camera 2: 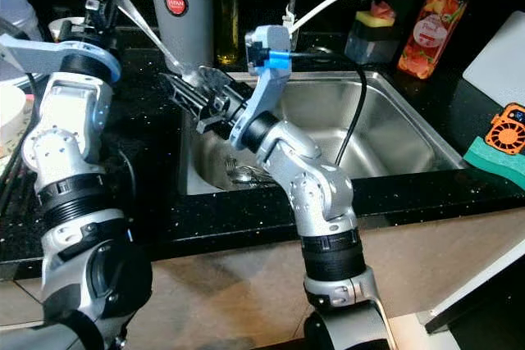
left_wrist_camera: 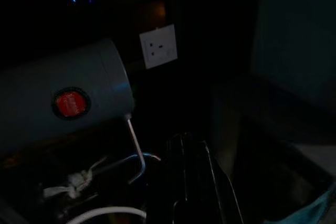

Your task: Kitchen organization

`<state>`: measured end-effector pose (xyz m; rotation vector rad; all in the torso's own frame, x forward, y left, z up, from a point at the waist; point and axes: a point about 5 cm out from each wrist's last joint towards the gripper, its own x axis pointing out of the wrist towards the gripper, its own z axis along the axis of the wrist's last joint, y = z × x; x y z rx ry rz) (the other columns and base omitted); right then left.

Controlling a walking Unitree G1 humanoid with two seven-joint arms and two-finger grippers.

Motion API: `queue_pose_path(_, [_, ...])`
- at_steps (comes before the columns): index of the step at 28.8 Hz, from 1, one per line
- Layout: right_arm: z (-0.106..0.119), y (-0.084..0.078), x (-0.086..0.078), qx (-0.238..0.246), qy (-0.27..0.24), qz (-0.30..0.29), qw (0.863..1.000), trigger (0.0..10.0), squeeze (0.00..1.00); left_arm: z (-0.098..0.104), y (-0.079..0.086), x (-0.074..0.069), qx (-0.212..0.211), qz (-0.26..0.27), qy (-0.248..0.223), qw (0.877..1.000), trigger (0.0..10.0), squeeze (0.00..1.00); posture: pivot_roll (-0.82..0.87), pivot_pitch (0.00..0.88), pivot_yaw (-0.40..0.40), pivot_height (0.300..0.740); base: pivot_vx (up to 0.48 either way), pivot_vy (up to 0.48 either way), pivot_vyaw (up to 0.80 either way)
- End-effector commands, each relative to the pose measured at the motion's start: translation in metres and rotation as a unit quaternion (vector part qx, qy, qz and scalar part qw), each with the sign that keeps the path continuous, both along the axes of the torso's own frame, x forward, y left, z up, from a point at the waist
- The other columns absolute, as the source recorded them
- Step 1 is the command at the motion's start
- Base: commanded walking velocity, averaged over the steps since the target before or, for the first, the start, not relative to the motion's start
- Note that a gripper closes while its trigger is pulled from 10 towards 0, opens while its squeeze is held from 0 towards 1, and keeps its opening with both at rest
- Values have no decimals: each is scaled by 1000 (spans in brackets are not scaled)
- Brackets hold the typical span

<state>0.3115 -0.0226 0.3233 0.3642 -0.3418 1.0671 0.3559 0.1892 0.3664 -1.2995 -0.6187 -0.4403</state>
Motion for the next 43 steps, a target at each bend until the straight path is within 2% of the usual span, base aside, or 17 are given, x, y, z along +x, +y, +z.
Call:
queue_pose_path(1, [1, 0, -7, 0, -9, 32, 999, 10000, 0, 0, -2, -2, -4, -14, -14, 1000, 0, 0, -22, 124, -37, 740, 0, 0, 0])
queue_pose_path(2, [2, 0, -10, -7, -18, 51, 998, 10000, 47, 1, -4, -2, 13, -23, -20, 999, 0, 0, -22, 124, -37, 740, 0, 0, 0])
queue_pose_path(3, [2, 0, -10, -7, -18, 51, 998, 10000, 47, 1, -4, -2, 13, -23, -20, 999, 0, 0, -22, 124, -37, 740, 0, 0, 0])
queue_pose_path(4, [3, -2, -12, -15, -25, 64, 998, 10000, 1000, 1, -6, -3, 28, -31, -24, 999, 0, 0, -22, 123, -37, 740, 0, 0, 0])
queue_pose_path(8, [3, -5, -14, -29, -44, 83, 995, 10000, 1000, 3, -11, -5, 53, -46, -30, 997, 0, 0, -21, 122, -38, 740, 0, 0, 0])
queue_pose_path(10, [5, -9, -9, -71, -94, 46, 992, 10000, 1000, 4, -19, -8, 82, -66, -40, 994, 0, 0, -21, 116, -38, 740, 0, 0, 0])
queue_pose_path(11, [5, -9, -9, -71, -94, 46, 992, 10000, 1000, 4, -19, -8, 82, -66, -40, 994, 0, 0, -21, 116, -38, 740, 0, 0, 0])
queue_pose_path(12, [6, -12, -1, -112, -133, 10, 985, 10000, 0, 3, -25, -10, 110, -85, -49, 989, 0, 0, -24, 112, -37, 740, 0, 0, 0])
queue_pose_path(14, [4, -13, 4, -135, -147, -1, 980, 10000, 0, 3, -31, -13, 135, -104, -61, 984, 0, 0, -23, 108, -38, 740, 0, 0, 0])
queue_pose_path(17, [4, -14, 7, -141, -145, -2, 979, 10000, 0, 3, -35, -16, 153, -118, -70, 979, 0, 0, -22, 107, -39, 740, 0, 0, 0])
queue_pose_path(21, [3, -16, 11, -156, -147, -8, 977, 10000, 0, 1, -45, -23, 208, -140, -90, 964, 0, 0, -20, 101, -44, 740, 0, 0, 0])
queue_pose_path(26, [1, -17, 15, -159, -139, -16, 977, 10000, 0, -1, -50, -28, 239, -147, -101, 954, 0, 0, -22, 99, -44, 740, 0, 0, 0])
queue_pose_path(31, [1, -19, 18, -145, -120, -16, 982, 10000, 0, -4, -43, -26, 252, -126, -100, 954, 0, 0, -22, 98, -44, 740, 0, 0, 0])
queue_pose_path(38, [9, -30, 19, -128, -111, -9, 986, 10000, 0, -5, -21, -18, 235, -63, -75, 967, 0, 0, -25, 104, -42, 740, 0, 0, 0])
queue_pose_path(41, [9, -33, 21, -129, -111, -12, 985, 10000, 0, -5, -20, -19, 239, -62, -81, 966, 0, 0, -24, 105, -44, 740, 0, 0, 0])
queue_pose_path(42, [8, -34, 23, -129, -110, -15, 985, 10000, 0, -6, -19, -19, 266, -53, -70, 960, 0, 0, -23, 106, -44, 740, 0, 0, 0])
queue_pose_path(43, [8, -34, 23, -129, -110, -15, 985, 10000, 0, -6, -19, -19, 266, -53, -70, 960, 0, 0, -23, 106, -44, 740, 0, 0, 0])
